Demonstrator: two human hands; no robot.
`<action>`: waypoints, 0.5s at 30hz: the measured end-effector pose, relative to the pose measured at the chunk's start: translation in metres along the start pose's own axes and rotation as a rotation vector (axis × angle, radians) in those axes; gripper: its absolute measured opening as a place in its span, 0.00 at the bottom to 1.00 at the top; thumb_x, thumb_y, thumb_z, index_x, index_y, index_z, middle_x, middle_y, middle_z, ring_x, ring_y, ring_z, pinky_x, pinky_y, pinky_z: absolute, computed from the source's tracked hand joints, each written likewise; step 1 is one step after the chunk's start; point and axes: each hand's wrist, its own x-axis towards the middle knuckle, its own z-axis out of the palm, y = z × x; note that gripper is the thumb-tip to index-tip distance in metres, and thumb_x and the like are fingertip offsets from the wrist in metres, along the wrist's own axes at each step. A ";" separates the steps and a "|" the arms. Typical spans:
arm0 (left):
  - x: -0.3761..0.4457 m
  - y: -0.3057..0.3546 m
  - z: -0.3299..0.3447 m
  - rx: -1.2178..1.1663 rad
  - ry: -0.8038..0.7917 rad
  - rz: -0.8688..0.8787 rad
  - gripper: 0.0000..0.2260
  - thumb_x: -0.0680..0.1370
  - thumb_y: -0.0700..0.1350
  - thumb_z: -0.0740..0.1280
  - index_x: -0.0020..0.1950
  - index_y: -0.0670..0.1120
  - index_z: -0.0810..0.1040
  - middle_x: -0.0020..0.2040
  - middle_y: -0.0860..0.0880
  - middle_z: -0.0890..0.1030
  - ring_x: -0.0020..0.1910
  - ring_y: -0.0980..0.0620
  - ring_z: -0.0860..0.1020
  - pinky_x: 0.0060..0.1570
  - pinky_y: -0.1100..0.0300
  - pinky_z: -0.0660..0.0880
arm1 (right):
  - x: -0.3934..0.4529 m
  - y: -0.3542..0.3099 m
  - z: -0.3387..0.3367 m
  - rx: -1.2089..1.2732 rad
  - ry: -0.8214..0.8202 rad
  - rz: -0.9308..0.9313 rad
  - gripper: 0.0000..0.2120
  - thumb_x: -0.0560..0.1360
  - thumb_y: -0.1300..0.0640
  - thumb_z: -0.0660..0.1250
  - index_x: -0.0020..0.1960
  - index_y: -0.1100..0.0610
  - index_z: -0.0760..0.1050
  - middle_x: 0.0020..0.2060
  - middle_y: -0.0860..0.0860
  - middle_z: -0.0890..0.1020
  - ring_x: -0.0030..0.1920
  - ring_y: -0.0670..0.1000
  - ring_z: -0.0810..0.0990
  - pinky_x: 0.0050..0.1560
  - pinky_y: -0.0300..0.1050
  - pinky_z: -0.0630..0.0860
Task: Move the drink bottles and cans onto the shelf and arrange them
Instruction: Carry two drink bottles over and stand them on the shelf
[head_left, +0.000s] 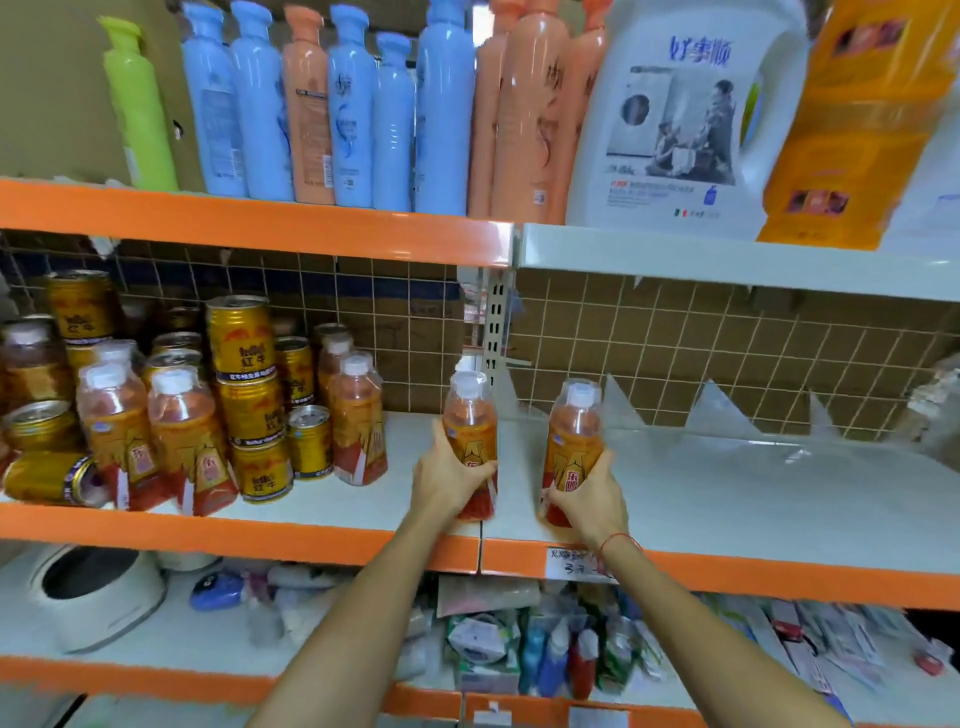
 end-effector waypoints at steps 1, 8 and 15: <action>-0.002 0.003 0.008 -0.013 0.011 -0.011 0.29 0.68 0.53 0.76 0.61 0.49 0.64 0.57 0.46 0.78 0.57 0.42 0.77 0.56 0.49 0.75 | 0.003 0.006 -0.004 0.006 -0.010 0.000 0.34 0.66 0.53 0.75 0.61 0.55 0.57 0.54 0.58 0.78 0.51 0.60 0.79 0.52 0.57 0.77; -0.004 0.020 0.045 0.072 0.005 -0.003 0.29 0.68 0.55 0.75 0.60 0.50 0.63 0.55 0.46 0.80 0.53 0.43 0.78 0.53 0.50 0.76 | 0.027 0.034 -0.024 0.017 -0.070 -0.037 0.38 0.65 0.54 0.76 0.65 0.53 0.56 0.53 0.57 0.78 0.50 0.59 0.79 0.53 0.56 0.77; 0.004 0.026 0.063 0.066 -0.010 0.019 0.29 0.69 0.55 0.75 0.62 0.50 0.62 0.59 0.46 0.79 0.56 0.44 0.78 0.57 0.50 0.75 | 0.041 0.047 -0.024 0.084 -0.074 -0.046 0.36 0.65 0.53 0.76 0.63 0.51 0.56 0.52 0.56 0.78 0.50 0.57 0.79 0.52 0.54 0.77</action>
